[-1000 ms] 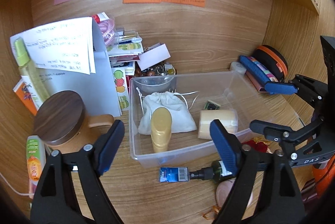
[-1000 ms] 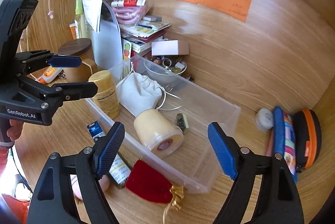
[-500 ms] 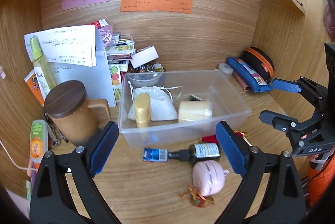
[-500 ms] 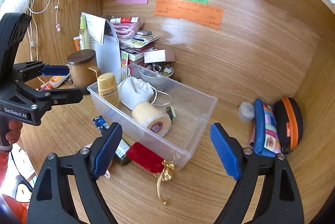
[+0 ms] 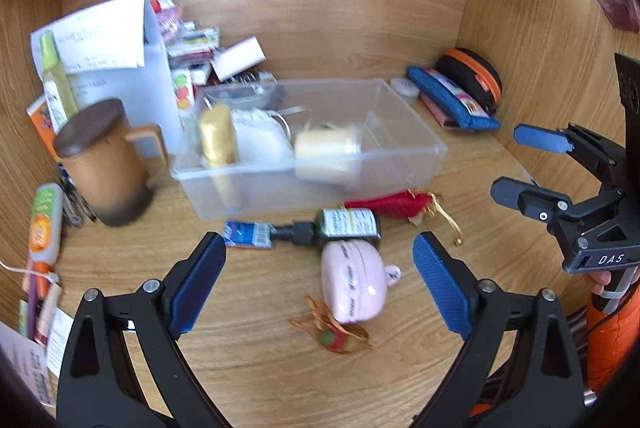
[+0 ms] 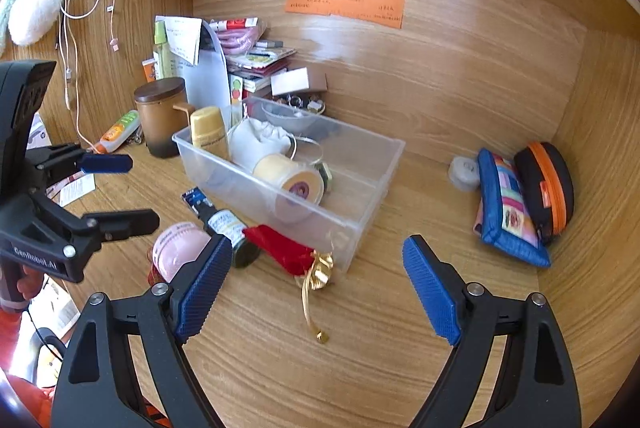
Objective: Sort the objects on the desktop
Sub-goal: 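Move both grippers toward the pink compact and red velvet pouch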
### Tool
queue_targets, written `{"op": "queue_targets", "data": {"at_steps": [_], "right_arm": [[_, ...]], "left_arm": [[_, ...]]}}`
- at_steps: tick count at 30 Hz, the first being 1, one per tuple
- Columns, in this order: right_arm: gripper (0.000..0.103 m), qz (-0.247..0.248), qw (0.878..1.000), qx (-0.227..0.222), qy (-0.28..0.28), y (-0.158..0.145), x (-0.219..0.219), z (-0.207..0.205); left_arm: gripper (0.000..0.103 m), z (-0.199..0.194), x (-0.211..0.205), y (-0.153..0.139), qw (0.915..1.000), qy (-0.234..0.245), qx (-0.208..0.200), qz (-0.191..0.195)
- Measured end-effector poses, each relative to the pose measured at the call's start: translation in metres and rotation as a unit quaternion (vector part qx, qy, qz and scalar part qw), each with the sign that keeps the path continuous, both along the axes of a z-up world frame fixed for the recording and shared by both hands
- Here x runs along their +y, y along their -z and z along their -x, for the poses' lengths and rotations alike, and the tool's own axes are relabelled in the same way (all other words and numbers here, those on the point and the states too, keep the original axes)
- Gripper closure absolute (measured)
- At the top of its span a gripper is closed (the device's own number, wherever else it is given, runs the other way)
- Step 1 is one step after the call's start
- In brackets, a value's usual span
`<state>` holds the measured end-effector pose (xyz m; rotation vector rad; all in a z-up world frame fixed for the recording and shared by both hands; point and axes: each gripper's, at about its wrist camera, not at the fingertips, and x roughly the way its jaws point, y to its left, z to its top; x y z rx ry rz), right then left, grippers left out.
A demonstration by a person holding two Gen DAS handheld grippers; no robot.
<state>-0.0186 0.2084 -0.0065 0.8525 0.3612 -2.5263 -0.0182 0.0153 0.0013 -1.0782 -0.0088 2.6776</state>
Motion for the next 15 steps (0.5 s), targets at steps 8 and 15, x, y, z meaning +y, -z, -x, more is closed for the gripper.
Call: {"op": "queue_targets", "data": {"at_steps": [8, 15], "right_arm": [[0.018, -0.002, 1.000, -0.027, 0.007, 0.023, 0.009, 0.003], [0.018, 0.000, 0.997, -0.072, 0.002, 0.051, 0.009, 0.018]], "left_arm": [[0.007, 0.005, 0.013, 0.027, 0.9995, 0.010, -0.029, -0.003], [0.007, 0.014, 0.018, 0.049, 0.9983, 0.018, -0.056, -0.004]]}}
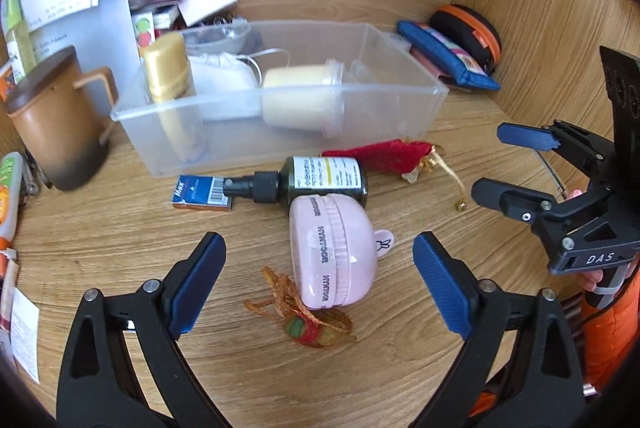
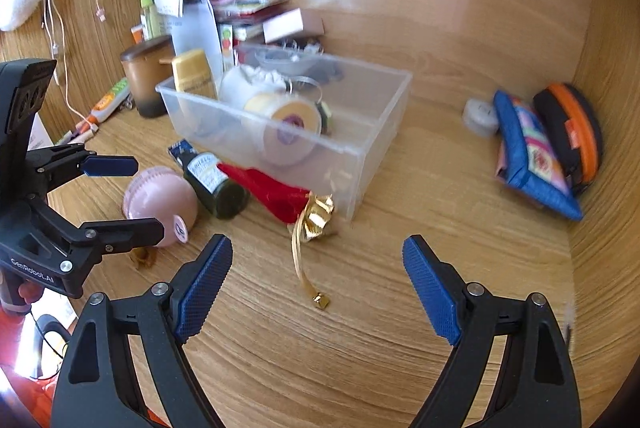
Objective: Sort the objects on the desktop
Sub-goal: 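Move both grippers toward the pink compact and red velvet pouch, then grasp the pink compact with the left gripper while the right gripper grasps the red velvet pouch, then lift the pink compact with the left gripper and the red pouch with the right gripper toward the box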
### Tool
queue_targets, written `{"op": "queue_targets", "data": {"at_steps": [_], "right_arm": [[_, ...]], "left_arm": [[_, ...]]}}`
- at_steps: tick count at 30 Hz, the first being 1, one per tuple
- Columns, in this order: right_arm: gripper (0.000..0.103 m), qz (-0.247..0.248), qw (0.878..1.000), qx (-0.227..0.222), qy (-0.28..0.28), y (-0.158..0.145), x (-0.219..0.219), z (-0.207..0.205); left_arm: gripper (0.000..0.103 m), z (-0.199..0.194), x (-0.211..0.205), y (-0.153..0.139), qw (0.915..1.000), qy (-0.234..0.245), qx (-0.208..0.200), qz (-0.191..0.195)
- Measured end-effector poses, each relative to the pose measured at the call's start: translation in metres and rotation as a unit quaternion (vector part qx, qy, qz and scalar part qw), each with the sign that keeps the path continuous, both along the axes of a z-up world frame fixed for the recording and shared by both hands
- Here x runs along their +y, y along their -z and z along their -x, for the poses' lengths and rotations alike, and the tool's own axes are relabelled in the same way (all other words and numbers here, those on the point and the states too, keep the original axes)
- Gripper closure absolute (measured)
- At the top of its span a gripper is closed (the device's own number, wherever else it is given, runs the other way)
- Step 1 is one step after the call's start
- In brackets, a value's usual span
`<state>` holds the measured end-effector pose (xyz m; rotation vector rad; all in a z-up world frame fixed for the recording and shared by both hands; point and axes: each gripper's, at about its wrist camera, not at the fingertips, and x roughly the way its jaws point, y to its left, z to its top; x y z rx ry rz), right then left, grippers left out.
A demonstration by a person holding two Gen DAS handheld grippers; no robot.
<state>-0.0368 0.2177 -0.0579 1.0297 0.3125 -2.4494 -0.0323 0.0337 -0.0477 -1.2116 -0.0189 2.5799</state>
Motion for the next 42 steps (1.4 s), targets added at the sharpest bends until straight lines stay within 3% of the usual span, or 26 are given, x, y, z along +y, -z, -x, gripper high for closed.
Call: {"op": "queue_targets", "data": {"at_steps": [7, 9, 12, 14, 16, 25, 31, 42], "right_arm": [[0.020, 0.005, 0.998, -0.055, -0.014, 0.023, -0.010, 0.025], [0.022, 0.009, 0.997, -0.071, -0.015, 0.027, -0.011, 0.031], [0.034, 0.010, 0.996, -0.088, -0.017, 0.034, -0.015, 0.039], [0.046, 0.009, 0.995, -0.098, -0.020, 0.038, -0.017, 0.044], [0.049, 0.002, 0.995, -0.101, -0.019, 0.042, -0.020, 0.047], [0.053, -0.025, 0.997, -0.070, -0.014, 0.042, -0.035, 0.055], [0.066, -0.045, 0.998, -0.033, -0.027, 0.039, -0.050, 0.052], [0.070, -0.029, 0.999, 0.004, -0.024, 0.014, -0.042, 0.033]], "left_arm": [[0.009, 0.009, 0.000, 0.012, 0.9999, -0.003, -0.011, -0.010], [0.019, 0.012, 0.000, 0.014, 0.9998, 0.001, -0.014, -0.015], [0.033, 0.015, 0.000, 0.016, 0.9996, 0.005, -0.023, -0.017], [0.037, 0.017, 0.001, 0.019, 0.9994, 0.010, -0.027, -0.019], [0.038, 0.020, 0.002, 0.021, 0.9991, 0.012, -0.033, -0.022], [0.040, 0.022, -0.001, 0.020, 0.9987, 0.015, -0.031, -0.037], [0.040, 0.014, -0.007, 0.013, 0.9986, 0.016, -0.013, -0.050], [0.040, 0.006, -0.021, -0.009, 0.9979, 0.003, 0.014, -0.062]]}}
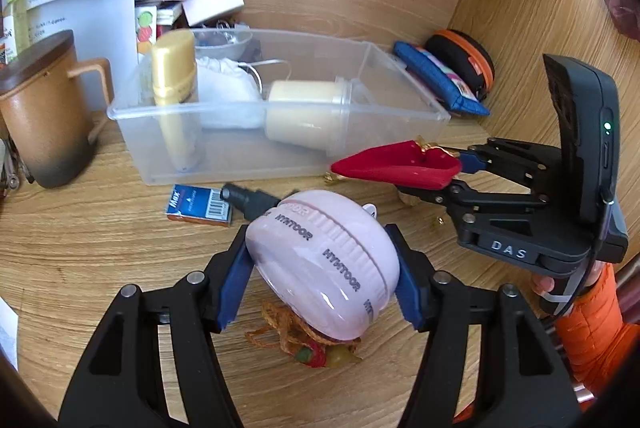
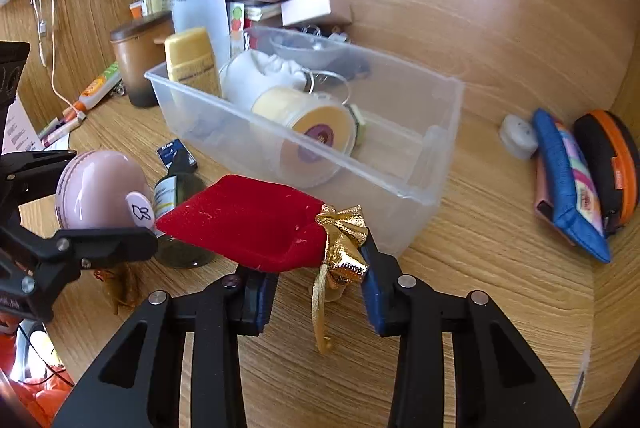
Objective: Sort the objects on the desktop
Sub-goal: 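Lift the pink compact with the left gripper and the red pouch with the right gripper toward the box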
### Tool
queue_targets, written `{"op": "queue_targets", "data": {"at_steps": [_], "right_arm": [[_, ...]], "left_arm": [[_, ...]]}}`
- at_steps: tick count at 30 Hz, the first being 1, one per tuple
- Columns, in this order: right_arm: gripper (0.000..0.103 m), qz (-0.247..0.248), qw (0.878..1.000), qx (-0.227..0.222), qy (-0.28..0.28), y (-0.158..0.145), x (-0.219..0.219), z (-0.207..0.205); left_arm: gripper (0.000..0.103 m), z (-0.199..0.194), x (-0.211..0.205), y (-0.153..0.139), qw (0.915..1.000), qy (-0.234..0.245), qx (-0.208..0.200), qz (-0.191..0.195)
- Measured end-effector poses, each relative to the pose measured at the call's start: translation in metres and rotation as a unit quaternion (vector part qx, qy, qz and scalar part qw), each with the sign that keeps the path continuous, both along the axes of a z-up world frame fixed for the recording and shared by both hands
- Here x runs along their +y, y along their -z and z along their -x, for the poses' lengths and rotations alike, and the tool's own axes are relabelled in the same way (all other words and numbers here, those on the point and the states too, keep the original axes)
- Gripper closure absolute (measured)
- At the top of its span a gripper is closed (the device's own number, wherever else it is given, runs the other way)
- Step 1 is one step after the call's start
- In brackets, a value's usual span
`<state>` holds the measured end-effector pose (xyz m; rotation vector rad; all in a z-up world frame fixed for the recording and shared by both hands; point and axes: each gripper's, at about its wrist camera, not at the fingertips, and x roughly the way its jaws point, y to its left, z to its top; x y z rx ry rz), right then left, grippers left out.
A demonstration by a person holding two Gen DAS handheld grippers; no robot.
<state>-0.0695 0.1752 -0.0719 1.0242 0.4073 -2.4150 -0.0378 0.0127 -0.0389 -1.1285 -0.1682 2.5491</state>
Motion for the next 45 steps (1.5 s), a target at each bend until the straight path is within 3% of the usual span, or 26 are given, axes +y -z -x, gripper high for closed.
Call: {"op": "queue_targets", "data": {"at_steps": [17, 26, 45], "right_arm": [[0.070, 0.027, 0.999, 0.041, 0.005, -0.048, 0.023, -0.019], [0.070, 0.027, 0.997, 0.074, 0.006, -0.076, 0.033, -0.021], [0.070, 0.050, 0.996, 0.075, 0.002, -0.096, 0.025, 0.034]], "left_arm": [[0.040, -0.001, -0.018, -0.036, 0.9991, -0.013, 0.040, -0.005], [0.040, 0.007, -0.021, -0.061, 0.9976, -0.018, 0.065, 0.012], [0.040, 0.055, -0.019, -0.092, 0.9956, -0.009, 0.083, 0.044]]}}
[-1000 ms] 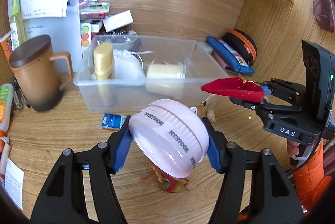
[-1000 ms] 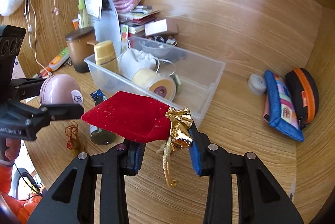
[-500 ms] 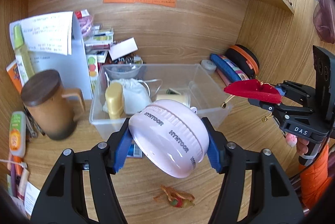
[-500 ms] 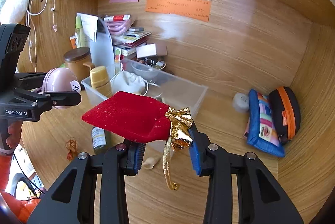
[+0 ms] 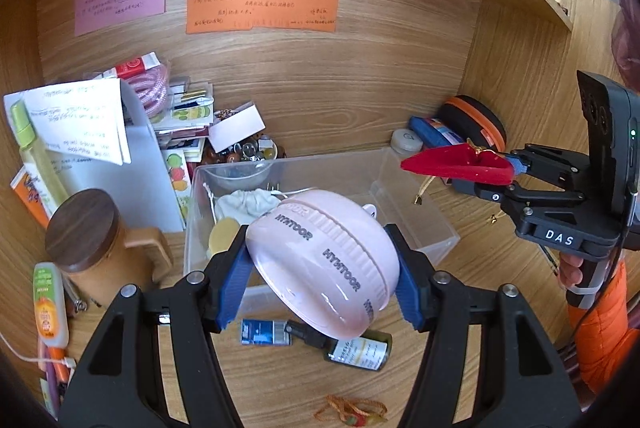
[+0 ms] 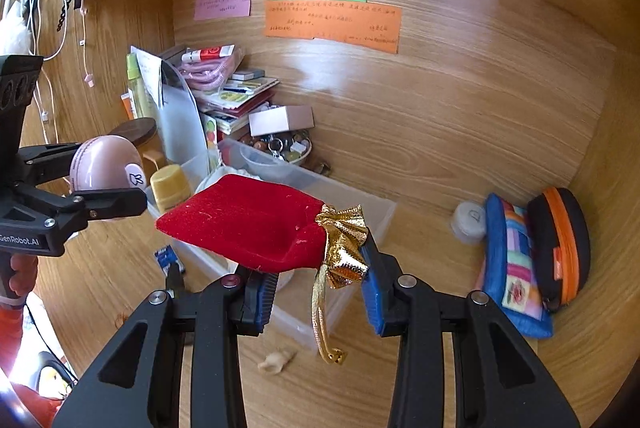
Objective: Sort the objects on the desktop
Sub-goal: 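Lift the pink compact with the left gripper and the red pouch with the right gripper toward the box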
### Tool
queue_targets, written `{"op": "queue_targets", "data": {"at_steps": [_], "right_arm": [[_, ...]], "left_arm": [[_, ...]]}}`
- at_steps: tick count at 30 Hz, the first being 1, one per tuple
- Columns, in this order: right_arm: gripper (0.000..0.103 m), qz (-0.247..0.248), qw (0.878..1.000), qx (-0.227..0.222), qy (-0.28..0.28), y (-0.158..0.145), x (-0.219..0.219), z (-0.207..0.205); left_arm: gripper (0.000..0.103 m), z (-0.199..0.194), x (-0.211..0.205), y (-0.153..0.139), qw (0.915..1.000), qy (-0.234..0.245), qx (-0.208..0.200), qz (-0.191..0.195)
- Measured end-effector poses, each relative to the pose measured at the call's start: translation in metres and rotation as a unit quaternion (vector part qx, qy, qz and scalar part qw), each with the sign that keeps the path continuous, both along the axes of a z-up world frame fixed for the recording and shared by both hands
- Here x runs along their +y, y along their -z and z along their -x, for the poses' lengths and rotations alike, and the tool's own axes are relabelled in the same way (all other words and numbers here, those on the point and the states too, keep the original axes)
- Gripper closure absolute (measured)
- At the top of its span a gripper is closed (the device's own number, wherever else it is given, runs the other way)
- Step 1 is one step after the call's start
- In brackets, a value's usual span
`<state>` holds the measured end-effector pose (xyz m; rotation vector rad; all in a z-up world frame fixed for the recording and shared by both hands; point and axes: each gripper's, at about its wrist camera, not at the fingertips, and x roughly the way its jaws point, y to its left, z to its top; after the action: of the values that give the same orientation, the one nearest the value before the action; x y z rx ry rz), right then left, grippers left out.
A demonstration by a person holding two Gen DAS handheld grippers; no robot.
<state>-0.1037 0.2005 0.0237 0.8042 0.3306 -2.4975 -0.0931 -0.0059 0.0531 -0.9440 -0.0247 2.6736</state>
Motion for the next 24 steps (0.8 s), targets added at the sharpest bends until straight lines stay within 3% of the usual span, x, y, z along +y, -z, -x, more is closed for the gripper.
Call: {"op": "queue_targets", "data": {"at_steps": [9, 24], "right_arm": [[0.069, -0.002, 1.000, 0.000, -0.012, -0.001, -0.011, 0.026], [0.069, -0.030, 0.998, -0.048, -0.027, 0.035, -0.030, 0.076]], "left_arm": [[0.040, 0.042, 0.007, 0.004, 0.9997, 0.005, -0.020, 0.009], [0.040, 0.101, 0.017, 0.039, 0.9969, 0.009, -0.076, 0.020]]}}
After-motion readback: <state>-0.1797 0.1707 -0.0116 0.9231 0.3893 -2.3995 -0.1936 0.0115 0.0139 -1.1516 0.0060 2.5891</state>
